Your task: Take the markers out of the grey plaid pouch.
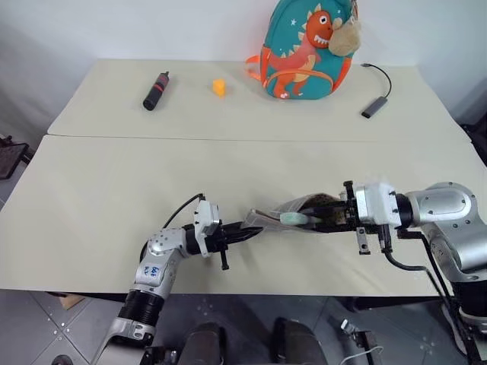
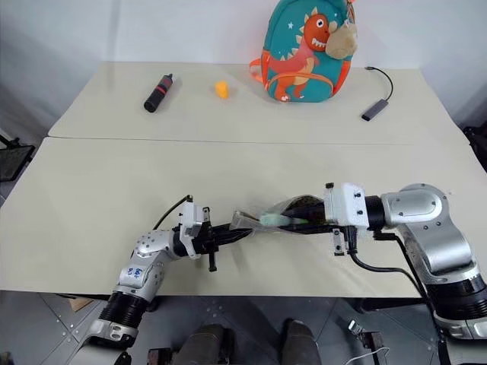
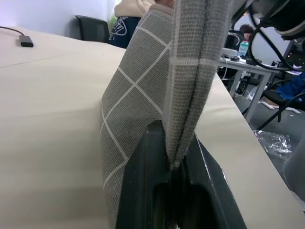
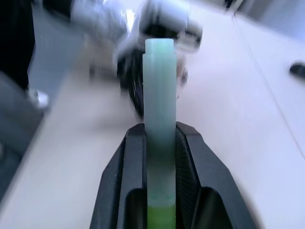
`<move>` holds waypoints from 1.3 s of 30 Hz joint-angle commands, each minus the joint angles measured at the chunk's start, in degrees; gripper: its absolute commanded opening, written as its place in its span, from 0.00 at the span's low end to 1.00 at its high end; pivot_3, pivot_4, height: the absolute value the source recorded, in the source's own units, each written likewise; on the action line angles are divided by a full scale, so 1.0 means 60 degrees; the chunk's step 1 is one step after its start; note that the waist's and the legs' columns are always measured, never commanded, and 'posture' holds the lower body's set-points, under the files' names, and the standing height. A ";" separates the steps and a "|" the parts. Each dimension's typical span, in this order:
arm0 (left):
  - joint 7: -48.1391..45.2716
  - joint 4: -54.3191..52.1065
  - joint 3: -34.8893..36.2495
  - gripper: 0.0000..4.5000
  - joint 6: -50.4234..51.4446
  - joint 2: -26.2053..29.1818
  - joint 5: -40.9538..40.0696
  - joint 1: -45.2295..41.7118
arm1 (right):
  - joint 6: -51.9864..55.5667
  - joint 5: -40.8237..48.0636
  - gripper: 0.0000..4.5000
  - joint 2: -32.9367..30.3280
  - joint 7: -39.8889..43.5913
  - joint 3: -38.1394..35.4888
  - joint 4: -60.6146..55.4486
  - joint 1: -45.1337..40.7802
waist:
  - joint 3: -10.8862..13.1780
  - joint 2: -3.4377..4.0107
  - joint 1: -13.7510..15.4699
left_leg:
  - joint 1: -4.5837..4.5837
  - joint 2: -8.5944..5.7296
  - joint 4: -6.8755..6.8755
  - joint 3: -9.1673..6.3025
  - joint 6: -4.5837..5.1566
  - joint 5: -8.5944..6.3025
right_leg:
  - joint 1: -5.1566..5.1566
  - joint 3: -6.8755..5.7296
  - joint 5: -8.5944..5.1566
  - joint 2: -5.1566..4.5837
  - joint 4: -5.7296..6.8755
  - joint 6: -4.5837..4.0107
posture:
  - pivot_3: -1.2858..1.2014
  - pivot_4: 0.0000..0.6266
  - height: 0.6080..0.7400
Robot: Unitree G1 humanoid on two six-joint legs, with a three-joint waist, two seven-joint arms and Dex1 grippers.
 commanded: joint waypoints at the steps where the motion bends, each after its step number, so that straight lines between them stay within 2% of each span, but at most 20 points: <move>1: -0.0111 -0.0273 0.0042 0.00 0.0056 0.0082 -0.0098 0.0025 | 0.1632 0.1571 0.09 -0.0056 -0.0889 -0.0921 -0.0736 -0.0469 | 0.0000 0.0000 0.0000 | 0.0000 0.0000 0.0000 -0.0001 0.0000 0.0000 | 0.0000 0.0000 0.0000 -0.0001 -0.0001 0.0000 | 0.52 0.24 1.00; 3: -0.0214 -0.0331 0.0011 0.00 0.0051 0.0114 -0.0113 0.0066 | 0.3005 0.2690 0.09 -0.0372 -0.1568 -0.1685 -0.0617 -0.0705 | 0.0000 0.0000 0.0025 | 0.0000 -0.0002 0.0000 -0.0004 0.0000 0.0000 | 0.0000 0.0000 0.0000 -0.0003 0.0000 -0.0001 | 0.52 0.24 1.00; 7: -0.0476 -0.0475 0.0025 0.00 0.0240 0.0180 -0.0324 0.0172 | 0.4358 0.3299 0.09 -0.1142 -0.2199 -0.3033 0.0200 -0.0733 | 0.0000 -0.0001 0.0043 | -0.0009 -0.0009 0.0000 -0.0015 0.0007 -0.0004 | 0.0001 -0.0005 0.0002 -0.0019 -0.0004 -0.0003 | 0.52 0.24 1.00; 10: -0.0772 -0.0692 0.0047 0.00 0.0573 0.0185 -0.0737 0.0309 | 0.4810 0.2580 0.09 -0.2369 -0.2107 -0.4183 0.1845 -0.0200 | 0.0000 0.0000 0.0038 | -0.0011 -0.0012 -0.0006 -0.0007 0.0010 -0.0006 | -0.0001 -0.0006 0.0002 -0.0017 -0.0008 -0.0004 | 0.52 0.24 1.00; 11: -0.0851 -0.0752 0.0051 0.00 0.0752 0.0175 -0.0878 0.0320 | 0.4364 0.1865 0.09 -0.2810 -0.1767 -0.4280 0.2495 0.0390 | 0.0000 0.0001 0.0072 | -0.0013 -0.0013 -0.0007 -0.0008 0.0010 -0.0006 | -0.0001 -0.0007 0.0002 -0.0018 -0.0009 -0.0004 | 0.52 0.24 1.00; 14: -0.0993 -0.0731 0.0037 0.00 0.0928 0.0002 -0.1100 0.0234 | 0.3474 0.0388 0.09 -0.3103 -0.1950 -0.3885 0.3983 0.1393 | -0.0002 -0.0004 0.0052 | -0.0016 -0.0019 -0.0004 0.0001 0.0027 -0.0013 | 0.0001 -0.0008 0.0002 -0.0019 -0.0013 -0.0003 | 0.52 0.24 1.00; 17: -0.1172 -0.0364 0.0111 0.00 0.0554 -0.0285 -0.1103 0.0142 | 0.2613 -0.0782 0.09 -0.3067 -0.2000 -0.3216 0.4792 0.1811 | -0.0003 0.0012 -0.0002 | -0.0009 -0.0016 -0.0003 0.0024 0.0027 -0.0013 | 0.0000 0.0001 0.0005 -0.0019 -0.0010 0.0002 | 0.52 0.24 1.00; 22: -0.1396 0.0134 -0.0013 0.00 0.0440 -0.0511 -0.0911 -0.0087 | 0.2488 -0.2221 0.09 -0.2455 -0.3180 -0.2178 0.6165 0.1249 | -0.0007 0.0032 -0.0132 | 0.0003 -0.0003 -0.0006 0.0054 0.0017 -0.0008 | -0.0014 0.0004 0.0005 -0.0015 0.0001 0.0003 | 0.52 0.24 1.00; 25: -0.1476 0.0284 -0.0027 0.00 0.0486 -0.0542 -0.0898 -0.0170 | 0.2295 -0.2638 0.09 -0.2330 -0.3361 -0.2031 0.6623 0.0994 | -0.0007 0.0033 -0.0113 | 0.0003 -0.0004 -0.0005 0.0051 0.0015 -0.0007 | -0.0013 0.0005 0.0005 -0.0015 0.0001 0.0002 | 0.52 0.24 1.00; 27: -0.1288 0.0450 0.0067 0.00 0.0324 -0.0599 -0.0775 -0.0284 | 0.2705 -0.2316 0.25 -0.2451 -0.2614 -0.2041 0.6416 0.1191 | -0.0007 0.0033 -0.0046 | 0.0003 -0.0005 -0.0004 0.0048 0.0016 -0.0007 | -0.0010 0.0005 0.0005 -0.0016 -0.0002 0.0002 | 0.52 0.24 1.00; 29: -0.1133 0.0617 0.0190 0.00 0.0018 -0.0655 -0.0658 -0.0334 | 0.2319 -0.2492 0.37 -0.2475 -0.2630 -0.2131 0.6299 0.1312 | -0.0007 0.0033 0.0026 | 0.0001 -0.0005 -0.0002 0.0039 0.0016 -0.0007 | -0.0007 0.0003 0.0005 -0.0014 -0.0004 0.0002 | 0.52 0.24 1.00; 34: -0.1247 0.0713 0.0152 0.00 -0.0417 -0.0535 -0.0467 -0.0163 | 0.0666 -0.2045 0.73 -0.2621 -0.2121 -0.3502 0.6204 0.1571 | -0.0007 0.0035 0.0020 | -0.0001 -0.0010 -0.0004 0.0040 0.0016 -0.0007 | -0.0008 0.0003 0.0006 -0.0015 -0.0007 0.0004 | 0.52 0.24 1.00; 37: -0.1199 0.0901 0.0237 0.00 -0.0817 -0.0568 -0.0377 -0.0117 | 0.1005 -0.0772 0.73 -0.2804 -0.0841 -0.4940 0.4511 0.2127 | -0.0007 0.0040 0.0019 | 0.0000 -0.0007 -0.0005 0.0040 0.0016 -0.0007 | -0.0007 0.0002 0.0006 -0.0013 -0.0008 0.0004 | 0.52 0.24 1.00; 39: -0.1211 0.1017 0.0285 0.00 -0.0912 -0.0576 -0.0385 -0.0135 | 0.1794 -0.0099 0.73 -0.3046 -0.0315 -0.5358 0.3196 0.2481 | -0.0008 0.0043 0.0019 | 0.0003 -0.0003 -0.0005 0.0038 0.0016 -0.0007 | -0.0004 0.0002 0.0006 -0.0012 -0.0009 0.0004 | 0.52 0.24 1.00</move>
